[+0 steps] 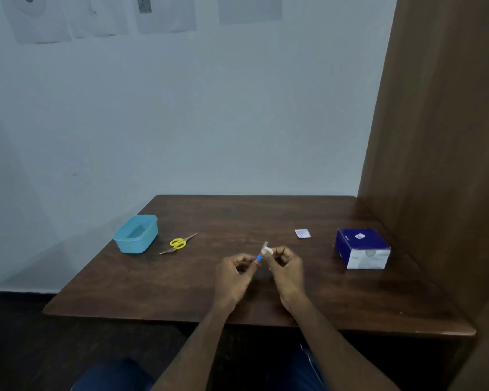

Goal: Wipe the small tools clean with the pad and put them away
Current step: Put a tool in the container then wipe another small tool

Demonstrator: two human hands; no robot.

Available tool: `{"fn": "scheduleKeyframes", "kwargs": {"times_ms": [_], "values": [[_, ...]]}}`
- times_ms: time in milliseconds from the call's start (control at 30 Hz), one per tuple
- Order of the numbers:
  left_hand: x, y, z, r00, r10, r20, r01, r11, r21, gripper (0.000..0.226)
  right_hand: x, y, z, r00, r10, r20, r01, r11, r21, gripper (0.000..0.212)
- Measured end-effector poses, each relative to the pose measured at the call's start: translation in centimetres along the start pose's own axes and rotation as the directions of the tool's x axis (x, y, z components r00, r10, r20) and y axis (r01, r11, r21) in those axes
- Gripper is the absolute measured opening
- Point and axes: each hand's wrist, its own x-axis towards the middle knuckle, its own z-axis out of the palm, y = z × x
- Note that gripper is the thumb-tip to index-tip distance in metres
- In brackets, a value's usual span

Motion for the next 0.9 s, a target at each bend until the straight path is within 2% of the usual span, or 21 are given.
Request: {"fn": "scheduleKeyframes", "kwargs": {"times_ms": [133,267,367,500,767,833,900], "values": [[-0.2,-0.6,0.1,0.998,-0.012,-0.054,0.012,1.000,-0.011,0.008,0.0,0.5,0.2,0.999,0.004,0.034,-0.003,1.000,-0.017,0.018],[-0.6,-0.7,0.6,0.999,0.038,-0.001,-0.038,0.999,0.018,0.009,0.0,0.6,0.2,0.997,-0.021,0.071,0.021,1.000,-0.004,0.016],[-0.6,-0.5,0.6,0.999,-0.011,0.031,0.012,0.999,-0.033,0.009,0.0,0.7,0.0,0.999,-0.026,0.037,0.026,1.000,0.006,0.014],[-0.4,-0.3,0.7,0.998,-0.010,0.056,0.016,0.994,-0.106,0.009,0.0,0.5,-0.5,0.999,-0.016,0.032,0.016,1.000,-0.010,0.015],[-0.9,-0.4,0.5,0.993,0.022,0.116,-0.009,0.994,-0.113,0.010,0.7,-0.4,-0.4,0.954,0.086,-0.287,-0.035,0.984,0.176,0.017],[-0.9,-0.3,0.4,0.996,0.003,0.091,0.006,0.995,-0.104,0.012,0.7,-0.5,-0.4,0.946,0.091,-0.310,-0.026,0.977,0.210,0.018],[-0.6,-0.4,0.4,0.999,-0.014,0.049,0.018,0.996,-0.086,0.013,0.7,-0.4,-0.4,0.961,0.077,-0.266,-0.029,0.983,0.180,0.019]]}}
